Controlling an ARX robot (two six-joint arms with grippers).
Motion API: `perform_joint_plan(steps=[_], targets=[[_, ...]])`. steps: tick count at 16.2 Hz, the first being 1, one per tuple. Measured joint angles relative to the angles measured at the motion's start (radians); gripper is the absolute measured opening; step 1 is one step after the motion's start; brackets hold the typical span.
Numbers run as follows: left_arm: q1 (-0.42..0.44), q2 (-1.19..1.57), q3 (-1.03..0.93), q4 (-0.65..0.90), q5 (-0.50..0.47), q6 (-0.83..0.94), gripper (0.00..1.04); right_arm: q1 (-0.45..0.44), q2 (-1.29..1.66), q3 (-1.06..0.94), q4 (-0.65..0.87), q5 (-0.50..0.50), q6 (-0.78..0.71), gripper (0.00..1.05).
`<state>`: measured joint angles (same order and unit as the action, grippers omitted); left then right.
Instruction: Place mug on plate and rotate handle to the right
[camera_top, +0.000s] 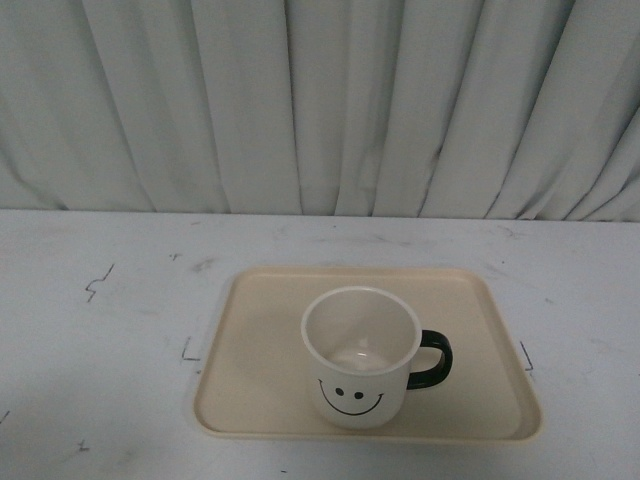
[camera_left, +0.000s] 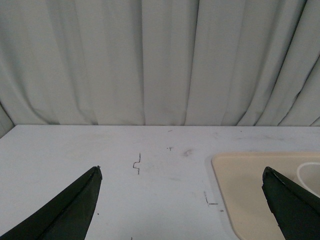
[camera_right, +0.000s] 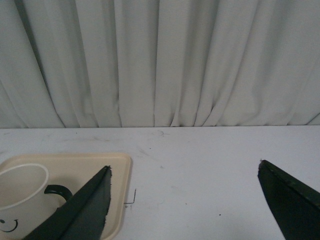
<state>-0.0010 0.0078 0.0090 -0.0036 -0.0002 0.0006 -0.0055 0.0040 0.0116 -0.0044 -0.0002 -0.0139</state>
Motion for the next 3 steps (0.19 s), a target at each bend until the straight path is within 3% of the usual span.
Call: perform_joint_plan(steps=[1, 3], targets=[[0.000, 0.000, 0.000, 0.000, 0.000, 0.000, 0.98, 0.000, 0.000, 0.000, 0.000, 0.000, 0.001, 1.00], [0.000, 0.000, 0.000, 0.000, 0.000, 0.000, 0.98, 0.000, 0.000, 0.000, 0.000, 0.000, 0.000, 0.98]])
